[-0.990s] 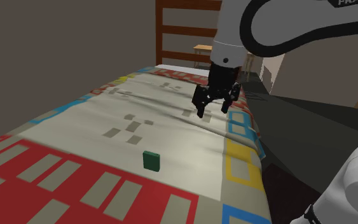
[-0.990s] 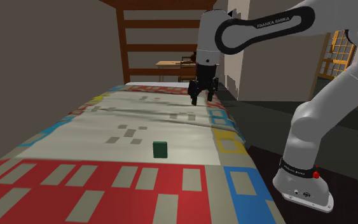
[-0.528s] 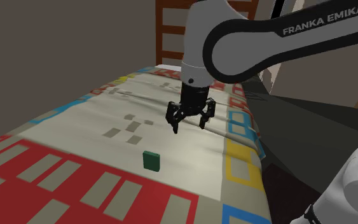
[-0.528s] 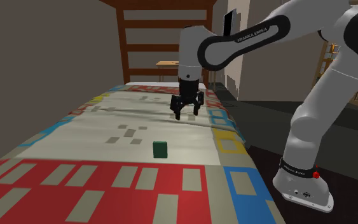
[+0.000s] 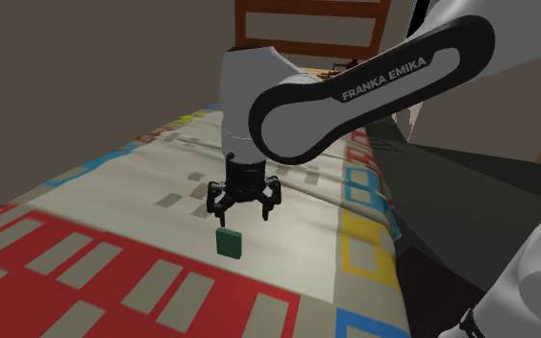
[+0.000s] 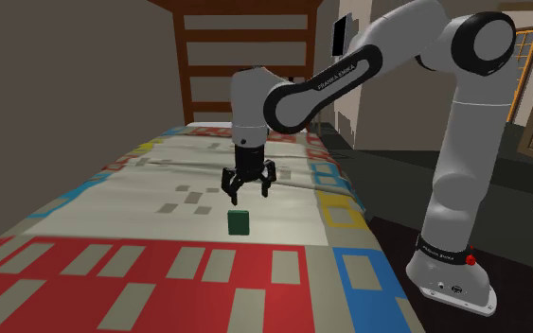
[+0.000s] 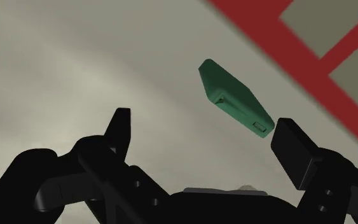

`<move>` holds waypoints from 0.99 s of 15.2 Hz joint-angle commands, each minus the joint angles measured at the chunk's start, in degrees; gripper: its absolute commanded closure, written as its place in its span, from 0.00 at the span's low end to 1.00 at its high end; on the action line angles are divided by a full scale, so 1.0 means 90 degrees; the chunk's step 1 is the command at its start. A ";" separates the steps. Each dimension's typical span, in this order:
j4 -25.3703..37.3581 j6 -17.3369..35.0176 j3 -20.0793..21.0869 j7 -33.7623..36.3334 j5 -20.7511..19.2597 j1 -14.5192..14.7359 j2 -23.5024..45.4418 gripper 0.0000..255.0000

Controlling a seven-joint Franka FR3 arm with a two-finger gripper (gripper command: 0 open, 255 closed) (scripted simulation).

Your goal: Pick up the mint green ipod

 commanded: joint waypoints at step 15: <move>0.0301 0.0668 -0.0048 0.0971 -0.0918 0.0316 0.1319 1.00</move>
